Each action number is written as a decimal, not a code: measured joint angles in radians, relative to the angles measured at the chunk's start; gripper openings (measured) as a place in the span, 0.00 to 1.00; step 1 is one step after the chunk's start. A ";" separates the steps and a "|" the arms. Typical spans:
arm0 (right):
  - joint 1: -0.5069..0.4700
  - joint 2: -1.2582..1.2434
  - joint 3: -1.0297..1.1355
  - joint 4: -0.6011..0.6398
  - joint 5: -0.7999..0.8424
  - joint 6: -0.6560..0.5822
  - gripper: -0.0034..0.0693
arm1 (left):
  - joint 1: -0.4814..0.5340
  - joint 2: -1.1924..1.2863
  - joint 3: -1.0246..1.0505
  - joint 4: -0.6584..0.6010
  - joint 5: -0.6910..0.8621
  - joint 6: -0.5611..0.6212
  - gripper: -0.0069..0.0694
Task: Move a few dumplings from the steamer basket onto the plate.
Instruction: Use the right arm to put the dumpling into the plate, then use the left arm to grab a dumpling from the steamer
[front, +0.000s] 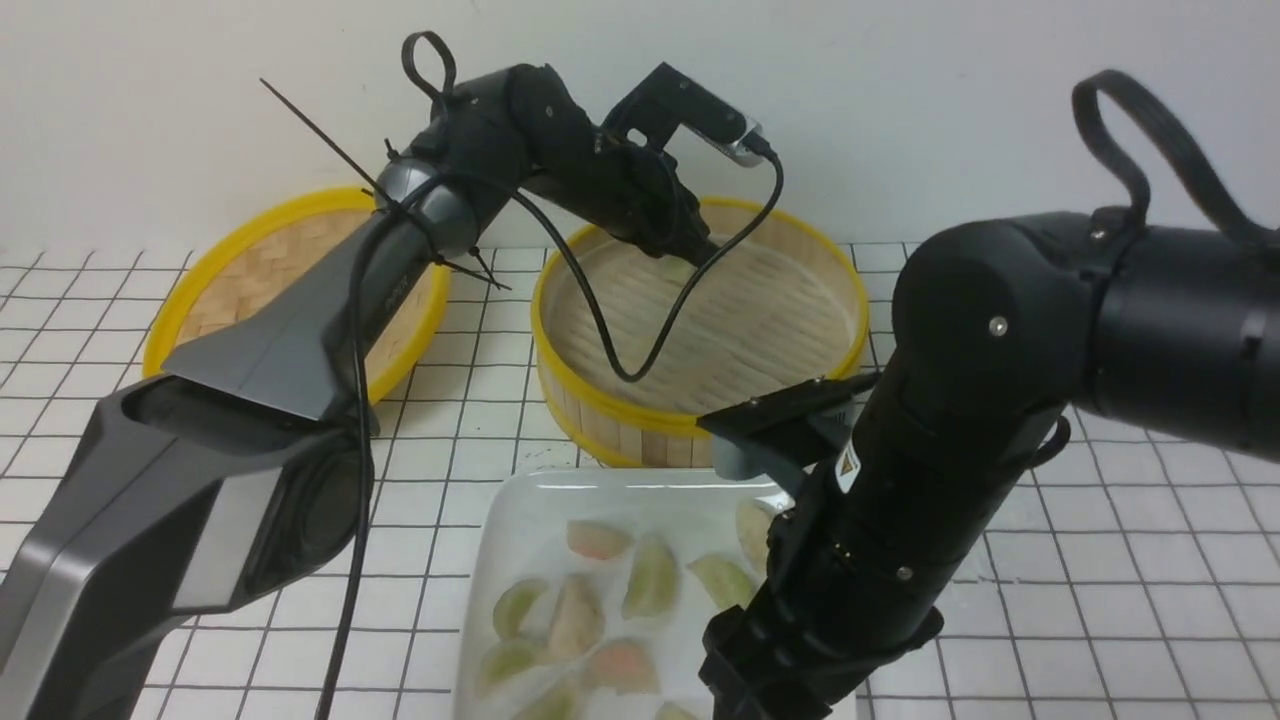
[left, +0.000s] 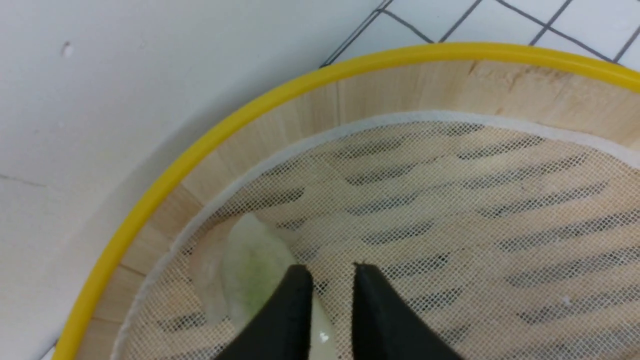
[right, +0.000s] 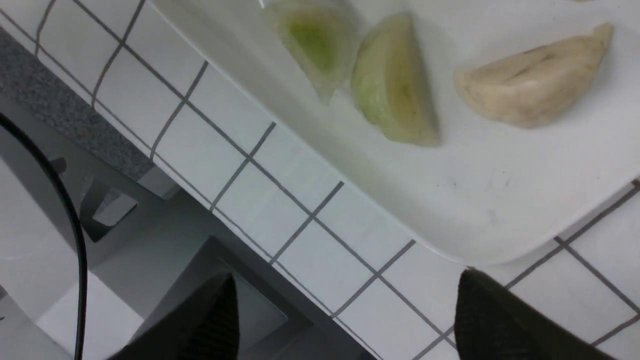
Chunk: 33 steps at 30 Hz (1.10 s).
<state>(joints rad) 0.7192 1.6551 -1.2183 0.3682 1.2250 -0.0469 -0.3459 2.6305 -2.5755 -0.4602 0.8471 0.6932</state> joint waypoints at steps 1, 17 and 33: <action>0.000 0.000 0.000 0.000 0.000 0.000 0.77 | 0.000 0.001 0.000 0.000 -0.005 0.000 0.30; 0.000 -0.214 -0.055 -0.007 0.008 -0.013 0.78 | 0.021 0.047 0.000 -0.002 -0.020 0.013 0.58; 0.000 -0.337 -0.201 -0.031 0.028 -0.009 0.78 | 0.044 0.110 -0.001 -0.156 -0.039 0.115 0.58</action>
<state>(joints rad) 0.7192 1.3185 -1.4191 0.3375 1.2530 -0.0563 -0.3018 2.7403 -2.5764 -0.6161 0.8076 0.8082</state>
